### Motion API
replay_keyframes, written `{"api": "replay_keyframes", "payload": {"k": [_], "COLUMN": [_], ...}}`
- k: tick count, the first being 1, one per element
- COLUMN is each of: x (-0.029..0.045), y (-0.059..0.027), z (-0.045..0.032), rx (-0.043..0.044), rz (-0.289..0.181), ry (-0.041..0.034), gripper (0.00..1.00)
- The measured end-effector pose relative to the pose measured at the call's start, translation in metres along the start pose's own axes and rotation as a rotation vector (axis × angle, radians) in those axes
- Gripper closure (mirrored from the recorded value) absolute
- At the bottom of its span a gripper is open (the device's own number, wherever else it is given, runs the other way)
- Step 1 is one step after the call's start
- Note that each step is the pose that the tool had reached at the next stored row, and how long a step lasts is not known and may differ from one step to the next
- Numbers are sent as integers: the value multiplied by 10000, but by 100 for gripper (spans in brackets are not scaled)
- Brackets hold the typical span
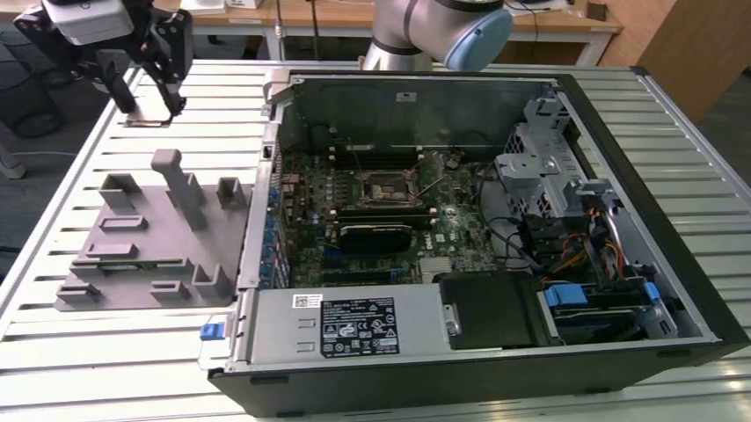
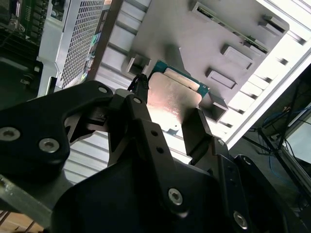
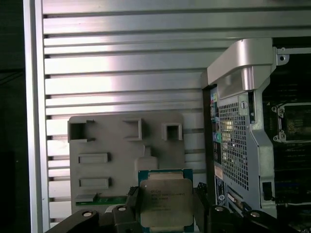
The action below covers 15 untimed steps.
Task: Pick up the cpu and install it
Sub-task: 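Pick up the cpu and move it towards the insertion slot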
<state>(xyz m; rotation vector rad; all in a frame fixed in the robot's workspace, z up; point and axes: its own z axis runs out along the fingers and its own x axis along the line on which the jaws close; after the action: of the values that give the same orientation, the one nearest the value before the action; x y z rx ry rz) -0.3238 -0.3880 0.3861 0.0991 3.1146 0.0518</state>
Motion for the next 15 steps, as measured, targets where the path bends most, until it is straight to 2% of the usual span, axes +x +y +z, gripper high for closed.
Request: {"api": "replay_keyframes", "payload": {"k": [15], "x": [-208], "y": [13], "z": [5], "rx": [1], "rz": [0], "ry": [1], "gripper": [47]}}
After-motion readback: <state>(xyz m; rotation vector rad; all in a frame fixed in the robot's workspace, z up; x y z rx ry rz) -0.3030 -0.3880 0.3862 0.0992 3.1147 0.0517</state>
